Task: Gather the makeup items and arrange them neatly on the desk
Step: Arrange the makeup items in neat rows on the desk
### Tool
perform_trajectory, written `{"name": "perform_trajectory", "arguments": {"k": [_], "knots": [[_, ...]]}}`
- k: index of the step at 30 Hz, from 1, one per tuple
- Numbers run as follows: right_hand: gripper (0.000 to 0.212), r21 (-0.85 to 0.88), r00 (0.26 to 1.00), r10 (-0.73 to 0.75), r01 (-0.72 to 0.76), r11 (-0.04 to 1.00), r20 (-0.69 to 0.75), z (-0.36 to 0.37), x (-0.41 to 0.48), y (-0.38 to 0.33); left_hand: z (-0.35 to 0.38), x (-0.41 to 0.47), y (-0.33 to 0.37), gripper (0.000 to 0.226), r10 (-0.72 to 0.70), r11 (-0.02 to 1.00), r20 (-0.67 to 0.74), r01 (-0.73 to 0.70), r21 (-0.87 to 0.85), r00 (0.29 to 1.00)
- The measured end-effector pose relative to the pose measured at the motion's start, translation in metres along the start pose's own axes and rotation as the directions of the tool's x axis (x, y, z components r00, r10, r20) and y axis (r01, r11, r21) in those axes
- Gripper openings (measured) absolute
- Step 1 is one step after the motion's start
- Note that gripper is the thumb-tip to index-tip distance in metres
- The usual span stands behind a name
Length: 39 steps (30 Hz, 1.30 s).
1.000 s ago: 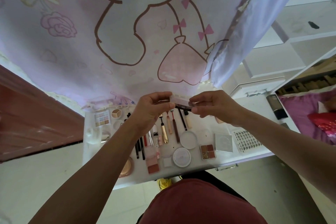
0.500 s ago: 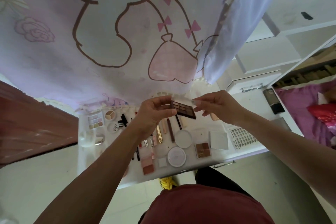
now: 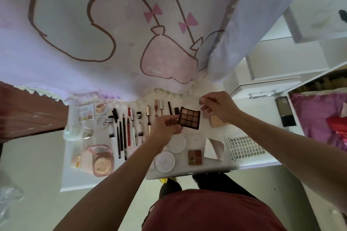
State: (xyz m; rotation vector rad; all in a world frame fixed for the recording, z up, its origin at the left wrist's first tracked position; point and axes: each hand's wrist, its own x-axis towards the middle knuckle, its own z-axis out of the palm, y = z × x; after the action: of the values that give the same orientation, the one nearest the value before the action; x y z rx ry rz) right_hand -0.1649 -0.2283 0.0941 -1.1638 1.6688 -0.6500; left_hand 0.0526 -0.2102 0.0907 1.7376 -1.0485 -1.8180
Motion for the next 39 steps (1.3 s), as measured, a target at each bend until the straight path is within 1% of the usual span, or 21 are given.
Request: {"name": "perform_trajectory", "arguments": {"k": [5,6,9,11,14,16,19,22,25,28,34,36,39], "knots": [[0.011,-0.117,0.996,0.021,-0.010,0.993,0.091,0.003,0.028,0.027,0.030,0.015,-0.019,0.021,-0.070,0.988,-0.002,0.070,0.138,0.998],[0.013,-0.116,0.994,0.034,-0.022,0.993,0.102,0.003,0.034,0.031,0.034,0.019,-0.022,0.019,-0.079,0.985,-0.009,0.080,0.155,0.997],[0.015,-0.082,0.987,0.088,-0.077,0.994,0.134,0.003,0.050,0.042,0.043,0.028,-0.028,0.022,-0.108,0.971,-0.038,0.113,0.209,0.993],[0.014,-0.105,0.981,0.092,-0.075,0.992,0.173,0.004,0.060,0.047,0.048,0.032,-0.030,0.021,-0.135,0.958,-0.062,0.146,0.247,0.989],[0.012,-0.129,0.969,0.101,-0.073,0.989,0.225,0.006,0.074,0.052,0.055,0.036,-0.034,0.011,-0.161,0.937,-0.101,0.184,0.297,0.982],[0.013,-0.146,0.962,0.099,-0.063,0.987,0.255,0.007,0.082,0.052,0.058,0.036,-0.036,0.008,-0.162,0.927,-0.128,0.195,0.321,0.978],[0.013,-0.146,0.947,0.100,-0.057,0.988,0.306,0.008,0.093,0.053,0.062,0.035,-0.037,0.018,-0.135,0.899,-0.171,0.193,0.392,0.976],[0.014,-0.137,0.933,0.124,-0.081,0.987,0.338,0.009,0.098,0.052,0.064,0.032,-0.038,0.024,-0.108,0.865,-0.191,0.187,0.466,0.976],[0.015,-0.115,0.921,0.164,-0.131,0.985,0.353,0.009,0.101,0.049,0.064,0.031,-0.039,0.031,-0.058,0.798,-0.215,0.175,0.577,0.975],[0.018,-0.068,0.909,0.223,-0.213,0.975,0.351,0.011,0.104,0.047,0.063,0.030,-0.041,0.035,-0.027,0.748,-0.192,0.147,0.647,0.981],[0.026,0.006,0.890,0.329,-0.348,0.937,0.317,0.015,0.107,0.043,0.059,0.032,-0.044,0.037,-0.067,0.645,-0.115,0.131,0.753,0.991],[0.028,0.013,0.888,0.347,-0.367,0.930,0.302,0.016,0.106,0.042,0.060,0.033,-0.043,0.038,-0.072,0.614,-0.107,0.129,0.779,0.992],[0.025,0.013,0.900,0.336,-0.353,0.936,0.277,0.012,0.105,0.041,0.060,0.033,-0.043,0.039,-0.076,0.605,-0.115,0.138,0.784,0.990]]}}
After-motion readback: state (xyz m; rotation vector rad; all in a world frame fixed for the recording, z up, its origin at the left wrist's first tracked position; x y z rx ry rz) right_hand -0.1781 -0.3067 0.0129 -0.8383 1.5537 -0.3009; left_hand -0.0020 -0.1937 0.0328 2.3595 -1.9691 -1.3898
